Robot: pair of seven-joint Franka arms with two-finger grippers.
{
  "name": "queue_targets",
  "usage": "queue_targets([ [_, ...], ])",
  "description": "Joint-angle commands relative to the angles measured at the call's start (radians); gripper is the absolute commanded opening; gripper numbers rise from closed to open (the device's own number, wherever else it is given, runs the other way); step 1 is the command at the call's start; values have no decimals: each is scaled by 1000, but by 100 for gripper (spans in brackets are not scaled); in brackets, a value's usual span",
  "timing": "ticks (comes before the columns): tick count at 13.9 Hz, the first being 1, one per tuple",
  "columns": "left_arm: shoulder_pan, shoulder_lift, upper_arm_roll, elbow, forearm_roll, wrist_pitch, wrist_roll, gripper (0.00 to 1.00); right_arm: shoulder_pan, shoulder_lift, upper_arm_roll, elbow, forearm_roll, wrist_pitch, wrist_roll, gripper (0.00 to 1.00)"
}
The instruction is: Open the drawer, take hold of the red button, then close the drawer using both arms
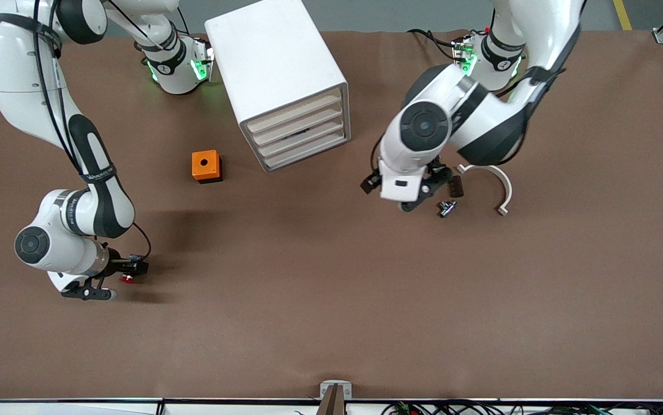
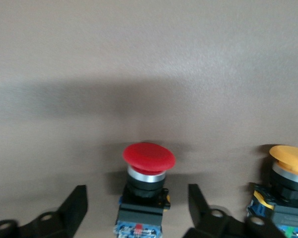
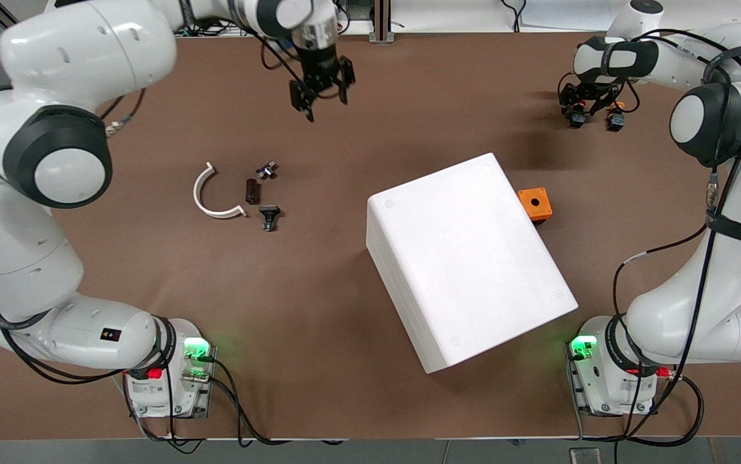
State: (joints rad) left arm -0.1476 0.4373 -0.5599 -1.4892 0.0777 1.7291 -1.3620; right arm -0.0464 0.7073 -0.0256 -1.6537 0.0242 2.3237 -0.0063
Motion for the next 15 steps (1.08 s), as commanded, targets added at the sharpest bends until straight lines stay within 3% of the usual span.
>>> queue_targets([
  [1, 129, -84, -8, -13, 20, -17, 137, 100, -6, -101, 9, 9, -10, -119, 2, 100],
  [7, 428, -207, -6, -11, 30, -60, 597, 100, -23, -357, 6, 17, 0, -398, 43, 100],
  [9, 471, -238, -5, -13, 37, -89, 717, 100, -15, -428, 9, 25, -10, -521, 107, 100],
  [11, 503, -271, -5, -11, 42, -103, 821, 100, -18, -486, 9, 26, -13, -567, 48, 100],
  [12, 491, -299, 24, -14, 40, -105, 878, 100, -26, -514, 4, 29, -13, -589, -28, 100],
  [13, 444, -328, 99, -22, 40, -108, 944, 100, -39, -531, 3, 43, -13, -612, -73, 100],
  [15, 279, -368, 314, -25, 33, -144, 1111, 100, -53, -536, 0, 122, -15, -719, -84, 100],
])
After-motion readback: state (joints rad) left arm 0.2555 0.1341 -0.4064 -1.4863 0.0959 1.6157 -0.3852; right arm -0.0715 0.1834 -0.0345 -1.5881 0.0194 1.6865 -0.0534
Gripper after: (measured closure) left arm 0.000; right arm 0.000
